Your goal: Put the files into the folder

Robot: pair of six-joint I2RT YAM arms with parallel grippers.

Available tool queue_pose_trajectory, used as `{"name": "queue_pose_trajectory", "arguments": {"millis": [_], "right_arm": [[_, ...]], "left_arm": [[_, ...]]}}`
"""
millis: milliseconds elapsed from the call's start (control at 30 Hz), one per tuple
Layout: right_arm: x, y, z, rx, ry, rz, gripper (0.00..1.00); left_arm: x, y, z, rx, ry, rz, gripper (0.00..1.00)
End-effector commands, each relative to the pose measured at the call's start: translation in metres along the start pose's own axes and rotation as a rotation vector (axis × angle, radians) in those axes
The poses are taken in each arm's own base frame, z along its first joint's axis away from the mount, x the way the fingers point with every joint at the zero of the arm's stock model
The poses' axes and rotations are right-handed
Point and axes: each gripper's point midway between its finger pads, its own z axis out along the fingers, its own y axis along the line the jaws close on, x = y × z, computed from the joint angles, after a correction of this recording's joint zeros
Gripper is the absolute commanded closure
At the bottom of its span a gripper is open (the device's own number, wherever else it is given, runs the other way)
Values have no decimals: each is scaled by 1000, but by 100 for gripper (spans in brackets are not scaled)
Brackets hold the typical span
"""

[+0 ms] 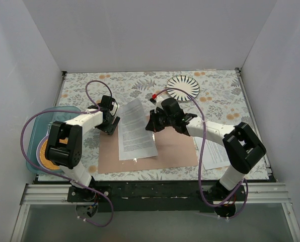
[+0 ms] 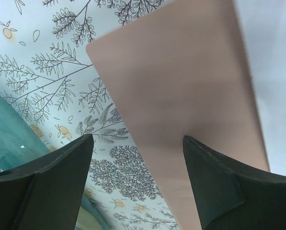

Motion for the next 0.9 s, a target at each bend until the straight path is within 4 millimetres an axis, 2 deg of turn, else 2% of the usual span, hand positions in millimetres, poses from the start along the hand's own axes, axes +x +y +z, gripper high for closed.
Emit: {"name": "queue_pose_trajectory", "arguments": {"millis": [0, 300, 500, 567, 700, 733, 867], "right_arm": [[-35, 17, 2, -82, -67, -52, 99], [-13, 19, 6, -122, -27, -5, 99], [5, 11, 2, -93, -41, 79, 99], [11, 6, 0, -74, -41, 102, 99], [17, 1, -1, -54, -41, 122, 99], [19, 1, -1, -49, -37, 127, 99], [19, -4, -2, -20, -48, 138, 99]], "left_arm": [[8, -14, 4, 50, 39, 8, 25], [6, -14, 3, 54, 34, 4, 25], [2, -17, 0, 72, 30, -8, 25], [1, -20, -5, 100, 35, -14, 25], [-19, -18, -25, 129, -11, -36, 25], [-18, -18, -30, 133, -6, -34, 24], [-23, -6, -48, 109, -44, -16, 23]]}}
